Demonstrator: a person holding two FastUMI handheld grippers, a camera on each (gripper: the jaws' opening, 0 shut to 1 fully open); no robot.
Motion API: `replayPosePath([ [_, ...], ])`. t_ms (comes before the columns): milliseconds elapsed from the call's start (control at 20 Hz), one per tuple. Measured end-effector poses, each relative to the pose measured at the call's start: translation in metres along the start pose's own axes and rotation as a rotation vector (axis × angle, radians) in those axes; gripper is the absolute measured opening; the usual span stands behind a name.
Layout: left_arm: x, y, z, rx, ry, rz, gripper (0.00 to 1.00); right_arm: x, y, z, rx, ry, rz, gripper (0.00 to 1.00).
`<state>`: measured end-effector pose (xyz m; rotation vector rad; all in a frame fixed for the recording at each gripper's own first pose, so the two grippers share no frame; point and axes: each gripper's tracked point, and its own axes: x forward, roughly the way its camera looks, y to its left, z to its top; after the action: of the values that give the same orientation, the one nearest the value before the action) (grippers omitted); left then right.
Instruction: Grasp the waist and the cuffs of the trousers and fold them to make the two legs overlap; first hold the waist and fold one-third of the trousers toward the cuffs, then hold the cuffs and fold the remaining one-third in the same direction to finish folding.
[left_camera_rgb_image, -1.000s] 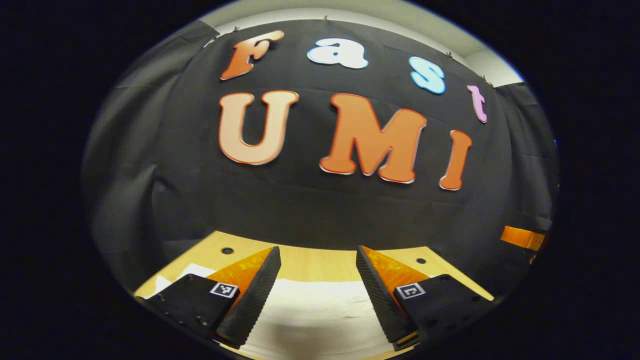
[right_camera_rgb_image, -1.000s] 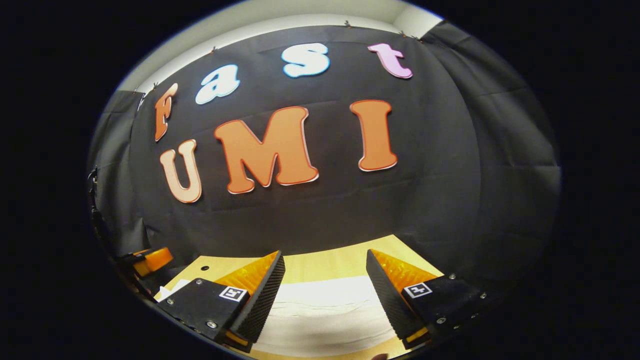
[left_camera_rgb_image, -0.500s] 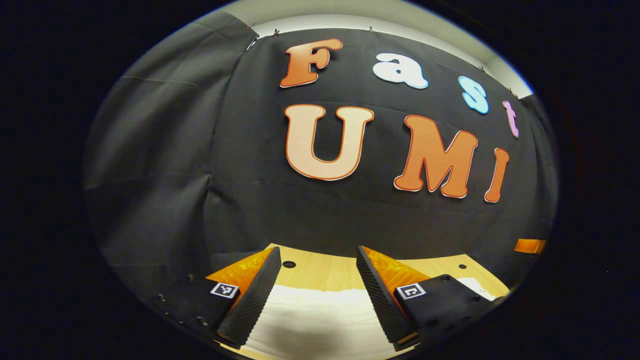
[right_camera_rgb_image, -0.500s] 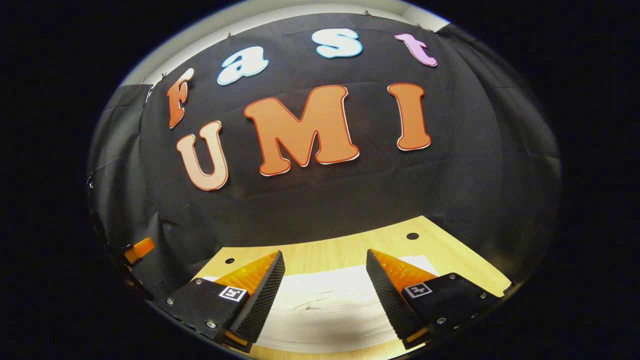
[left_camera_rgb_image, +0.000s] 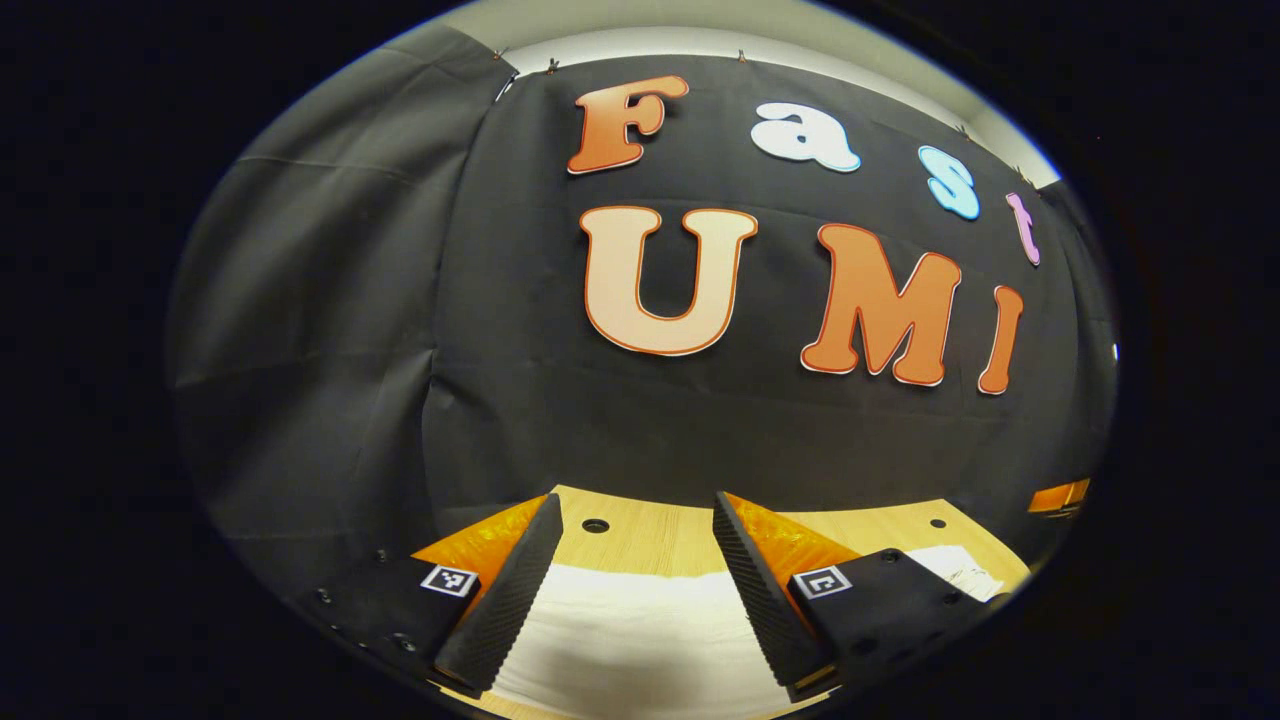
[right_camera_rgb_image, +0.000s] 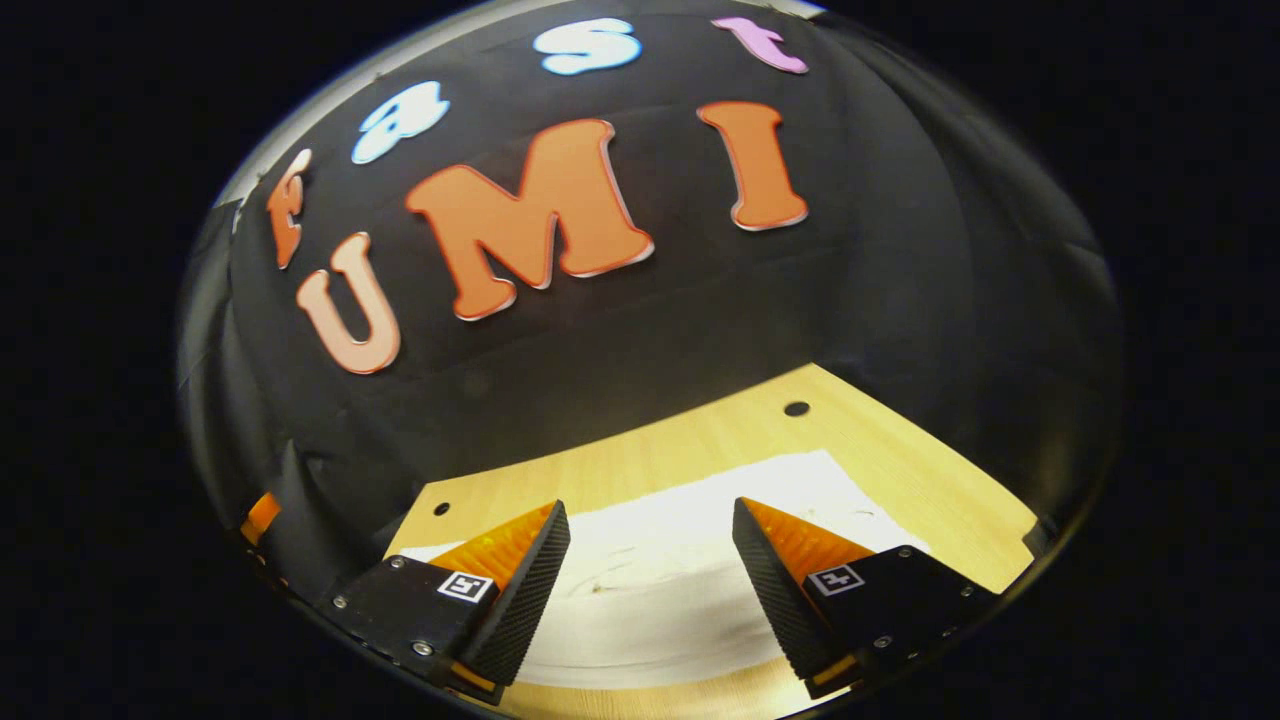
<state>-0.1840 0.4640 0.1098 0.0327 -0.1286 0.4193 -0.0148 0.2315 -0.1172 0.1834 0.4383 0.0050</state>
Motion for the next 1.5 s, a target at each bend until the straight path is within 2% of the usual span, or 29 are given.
replayPosePath([
  [300,0.014,-0.004,0.002,0.011,-0.002,0.04,0.99,0.023,-0.116,-0.057,0.253,0.154,-0.164,0.99],
  [550,0.023,-0.015,-0.01,0.004,0.017,0.059,0.99,0.026,-0.17,-0.102,0.576,0.251,-0.208,0.99],
  [700,0.028,-0.017,-0.023,0.003,0.045,0.075,0.99,0.029,-0.196,-0.128,0.679,0.306,-0.253,0.99],
  [950,0.034,-0.024,-0.035,-0.026,0.078,0.099,1.0,0.04,-0.21,-0.162,0.664,0.417,-0.29,0.99],
  [1350,0.041,-0.026,-0.044,-0.034,0.11,0.133,0.99,0.063,-0.196,-0.173,0.675,0.524,-0.256,0.98],
  [1500,0.043,-0.025,-0.048,-0.039,0.123,0.14,0.99,0.071,-0.194,-0.17,0.711,0.523,-0.251,0.99],
])
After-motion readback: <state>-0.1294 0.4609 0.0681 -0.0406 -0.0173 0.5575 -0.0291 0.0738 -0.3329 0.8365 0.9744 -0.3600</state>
